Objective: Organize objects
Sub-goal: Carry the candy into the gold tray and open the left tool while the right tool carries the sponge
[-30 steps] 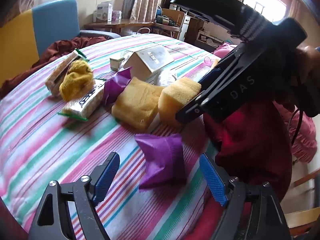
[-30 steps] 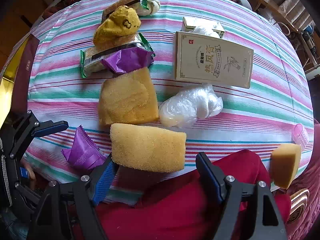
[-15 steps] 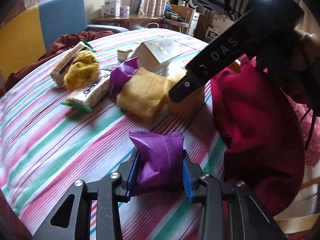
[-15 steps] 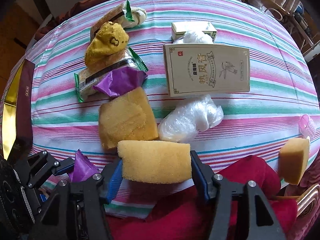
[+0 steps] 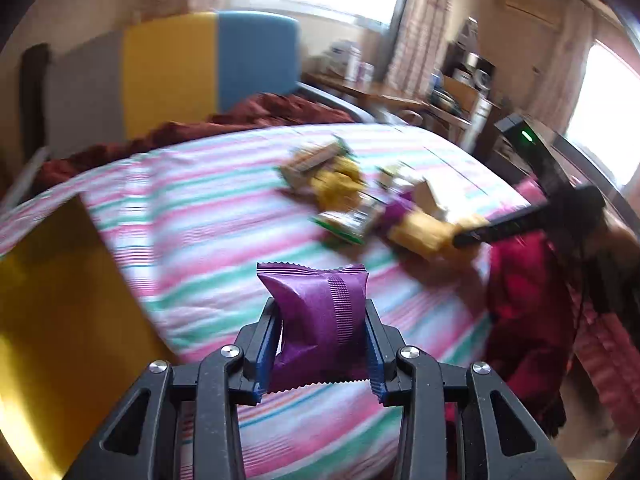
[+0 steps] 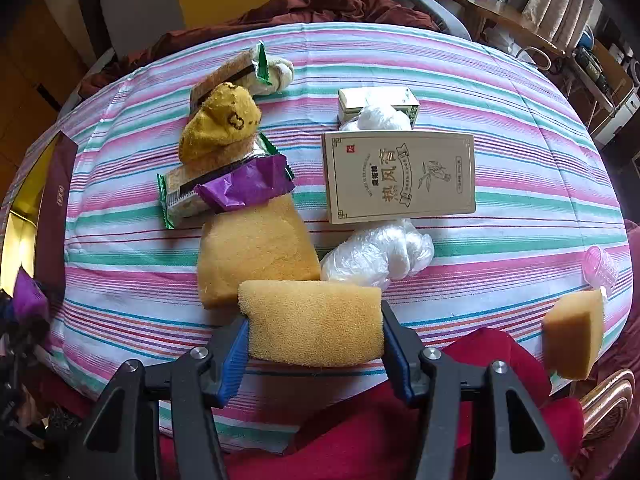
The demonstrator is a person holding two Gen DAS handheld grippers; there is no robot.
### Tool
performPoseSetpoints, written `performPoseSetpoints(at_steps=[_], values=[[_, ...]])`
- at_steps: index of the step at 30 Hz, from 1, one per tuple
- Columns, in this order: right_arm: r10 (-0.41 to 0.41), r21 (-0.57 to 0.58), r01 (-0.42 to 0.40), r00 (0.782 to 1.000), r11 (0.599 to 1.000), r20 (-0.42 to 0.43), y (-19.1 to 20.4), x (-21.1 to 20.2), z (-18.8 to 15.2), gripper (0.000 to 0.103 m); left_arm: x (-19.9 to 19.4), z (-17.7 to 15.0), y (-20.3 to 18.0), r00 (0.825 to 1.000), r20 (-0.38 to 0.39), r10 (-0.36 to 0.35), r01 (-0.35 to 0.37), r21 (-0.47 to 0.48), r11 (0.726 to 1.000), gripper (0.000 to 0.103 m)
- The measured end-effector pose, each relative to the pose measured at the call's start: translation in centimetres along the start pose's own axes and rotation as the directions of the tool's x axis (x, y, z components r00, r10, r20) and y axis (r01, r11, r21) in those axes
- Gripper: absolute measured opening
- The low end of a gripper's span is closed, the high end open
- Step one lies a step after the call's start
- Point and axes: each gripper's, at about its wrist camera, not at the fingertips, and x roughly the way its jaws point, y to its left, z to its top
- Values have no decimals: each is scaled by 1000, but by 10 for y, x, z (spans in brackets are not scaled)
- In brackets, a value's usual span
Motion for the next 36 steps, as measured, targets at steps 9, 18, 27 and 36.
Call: performPoseSetpoints(at_steps=[9, 18, 27, 36], values=[[-24, 34, 21, 995, 999, 100, 4, -18, -13, 58, -37, 3, 153, 909, -28, 417, -410, -245, 878, 39], [-86, 43, 81, 986, 996, 142, 40, -19, -27, 58, -48, -10, 282, 801, -159, 578, -587, -403, 702, 39], [12, -52, 1, 970, 999, 243, 109, -44, -20, 58, -34, -17, 326, 786, -210, 581, -609, -423, 671, 40], [171, -249, -109, 955, 962, 241, 215, -37, 1, 58, -30, -15, 339, 777, -208, 595, -622, -404, 671, 50]])
